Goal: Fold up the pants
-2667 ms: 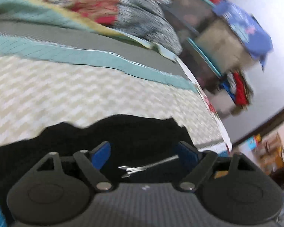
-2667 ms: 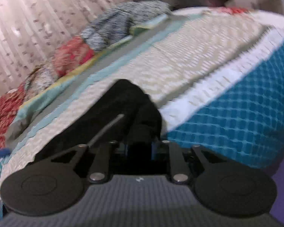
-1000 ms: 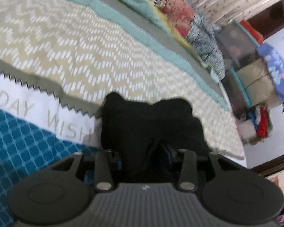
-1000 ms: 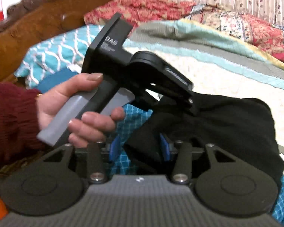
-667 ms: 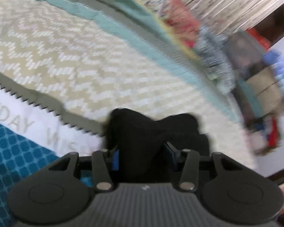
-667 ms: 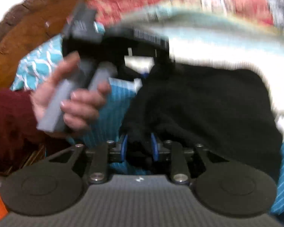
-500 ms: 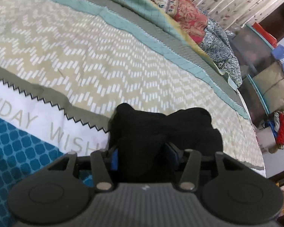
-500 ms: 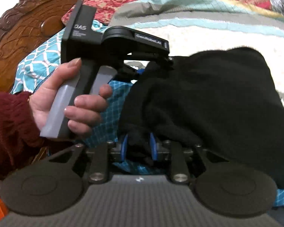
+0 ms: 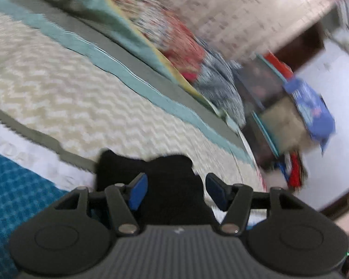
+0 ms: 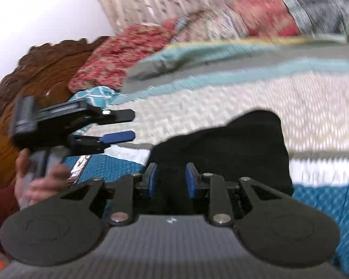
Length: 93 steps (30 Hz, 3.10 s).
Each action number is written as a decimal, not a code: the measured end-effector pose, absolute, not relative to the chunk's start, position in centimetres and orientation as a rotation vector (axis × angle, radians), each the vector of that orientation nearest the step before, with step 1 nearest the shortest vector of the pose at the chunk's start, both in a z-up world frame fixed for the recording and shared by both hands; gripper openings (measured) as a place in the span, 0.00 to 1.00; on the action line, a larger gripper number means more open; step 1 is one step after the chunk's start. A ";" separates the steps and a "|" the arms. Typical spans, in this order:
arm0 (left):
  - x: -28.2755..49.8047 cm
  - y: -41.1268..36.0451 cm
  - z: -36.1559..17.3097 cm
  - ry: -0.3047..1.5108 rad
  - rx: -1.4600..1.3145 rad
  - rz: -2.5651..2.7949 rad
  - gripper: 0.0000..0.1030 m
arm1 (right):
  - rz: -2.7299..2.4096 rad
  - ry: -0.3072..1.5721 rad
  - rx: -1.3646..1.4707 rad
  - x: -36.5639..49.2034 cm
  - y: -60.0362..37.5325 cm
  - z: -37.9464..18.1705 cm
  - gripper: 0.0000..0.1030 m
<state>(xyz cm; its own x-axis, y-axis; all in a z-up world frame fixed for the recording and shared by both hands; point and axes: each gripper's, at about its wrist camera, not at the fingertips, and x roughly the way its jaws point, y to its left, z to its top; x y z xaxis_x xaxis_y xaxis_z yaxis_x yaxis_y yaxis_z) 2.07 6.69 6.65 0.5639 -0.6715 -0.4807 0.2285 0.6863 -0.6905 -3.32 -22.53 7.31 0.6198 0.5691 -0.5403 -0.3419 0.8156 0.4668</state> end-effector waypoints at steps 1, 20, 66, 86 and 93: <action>1.9 5.8 6.3 0.822 -0.588 -0.588 0.55 | 0.547 0.759 0.366 -3.1 -22.5 6.6 0.29; 1.4 3.2 0.7 0.974 -0.461 -0.518 0.47 | 0.528 0.940 0.363 -3.7 -20.7 1.3 0.26; 0.9 3.2 0.6 0.948 -0.486 -0.528 0.52 | 0.518 0.930 0.365 -4.3 -21.3 1.2 0.26; -0.1 10.8 5.1 0.833 -0.589 -0.441 1.00 | 0.458 0.664 0.488 -5.9 -28.7 5.9 0.75; 1.5 9.5 0.9 0.974 -0.698 -0.487 1.00 | 0.310 0.686 0.532 -4.5 -32.8 3.2 0.80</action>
<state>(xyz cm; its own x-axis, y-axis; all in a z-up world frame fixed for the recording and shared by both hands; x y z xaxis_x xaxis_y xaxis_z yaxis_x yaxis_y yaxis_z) 1.52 9.53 0.89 0.4850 -0.6572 -0.5769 0.0671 0.6858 -0.7247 -4.54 -32.83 3.24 0.7360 0.4381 -0.5161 -0.0980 0.8233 0.5591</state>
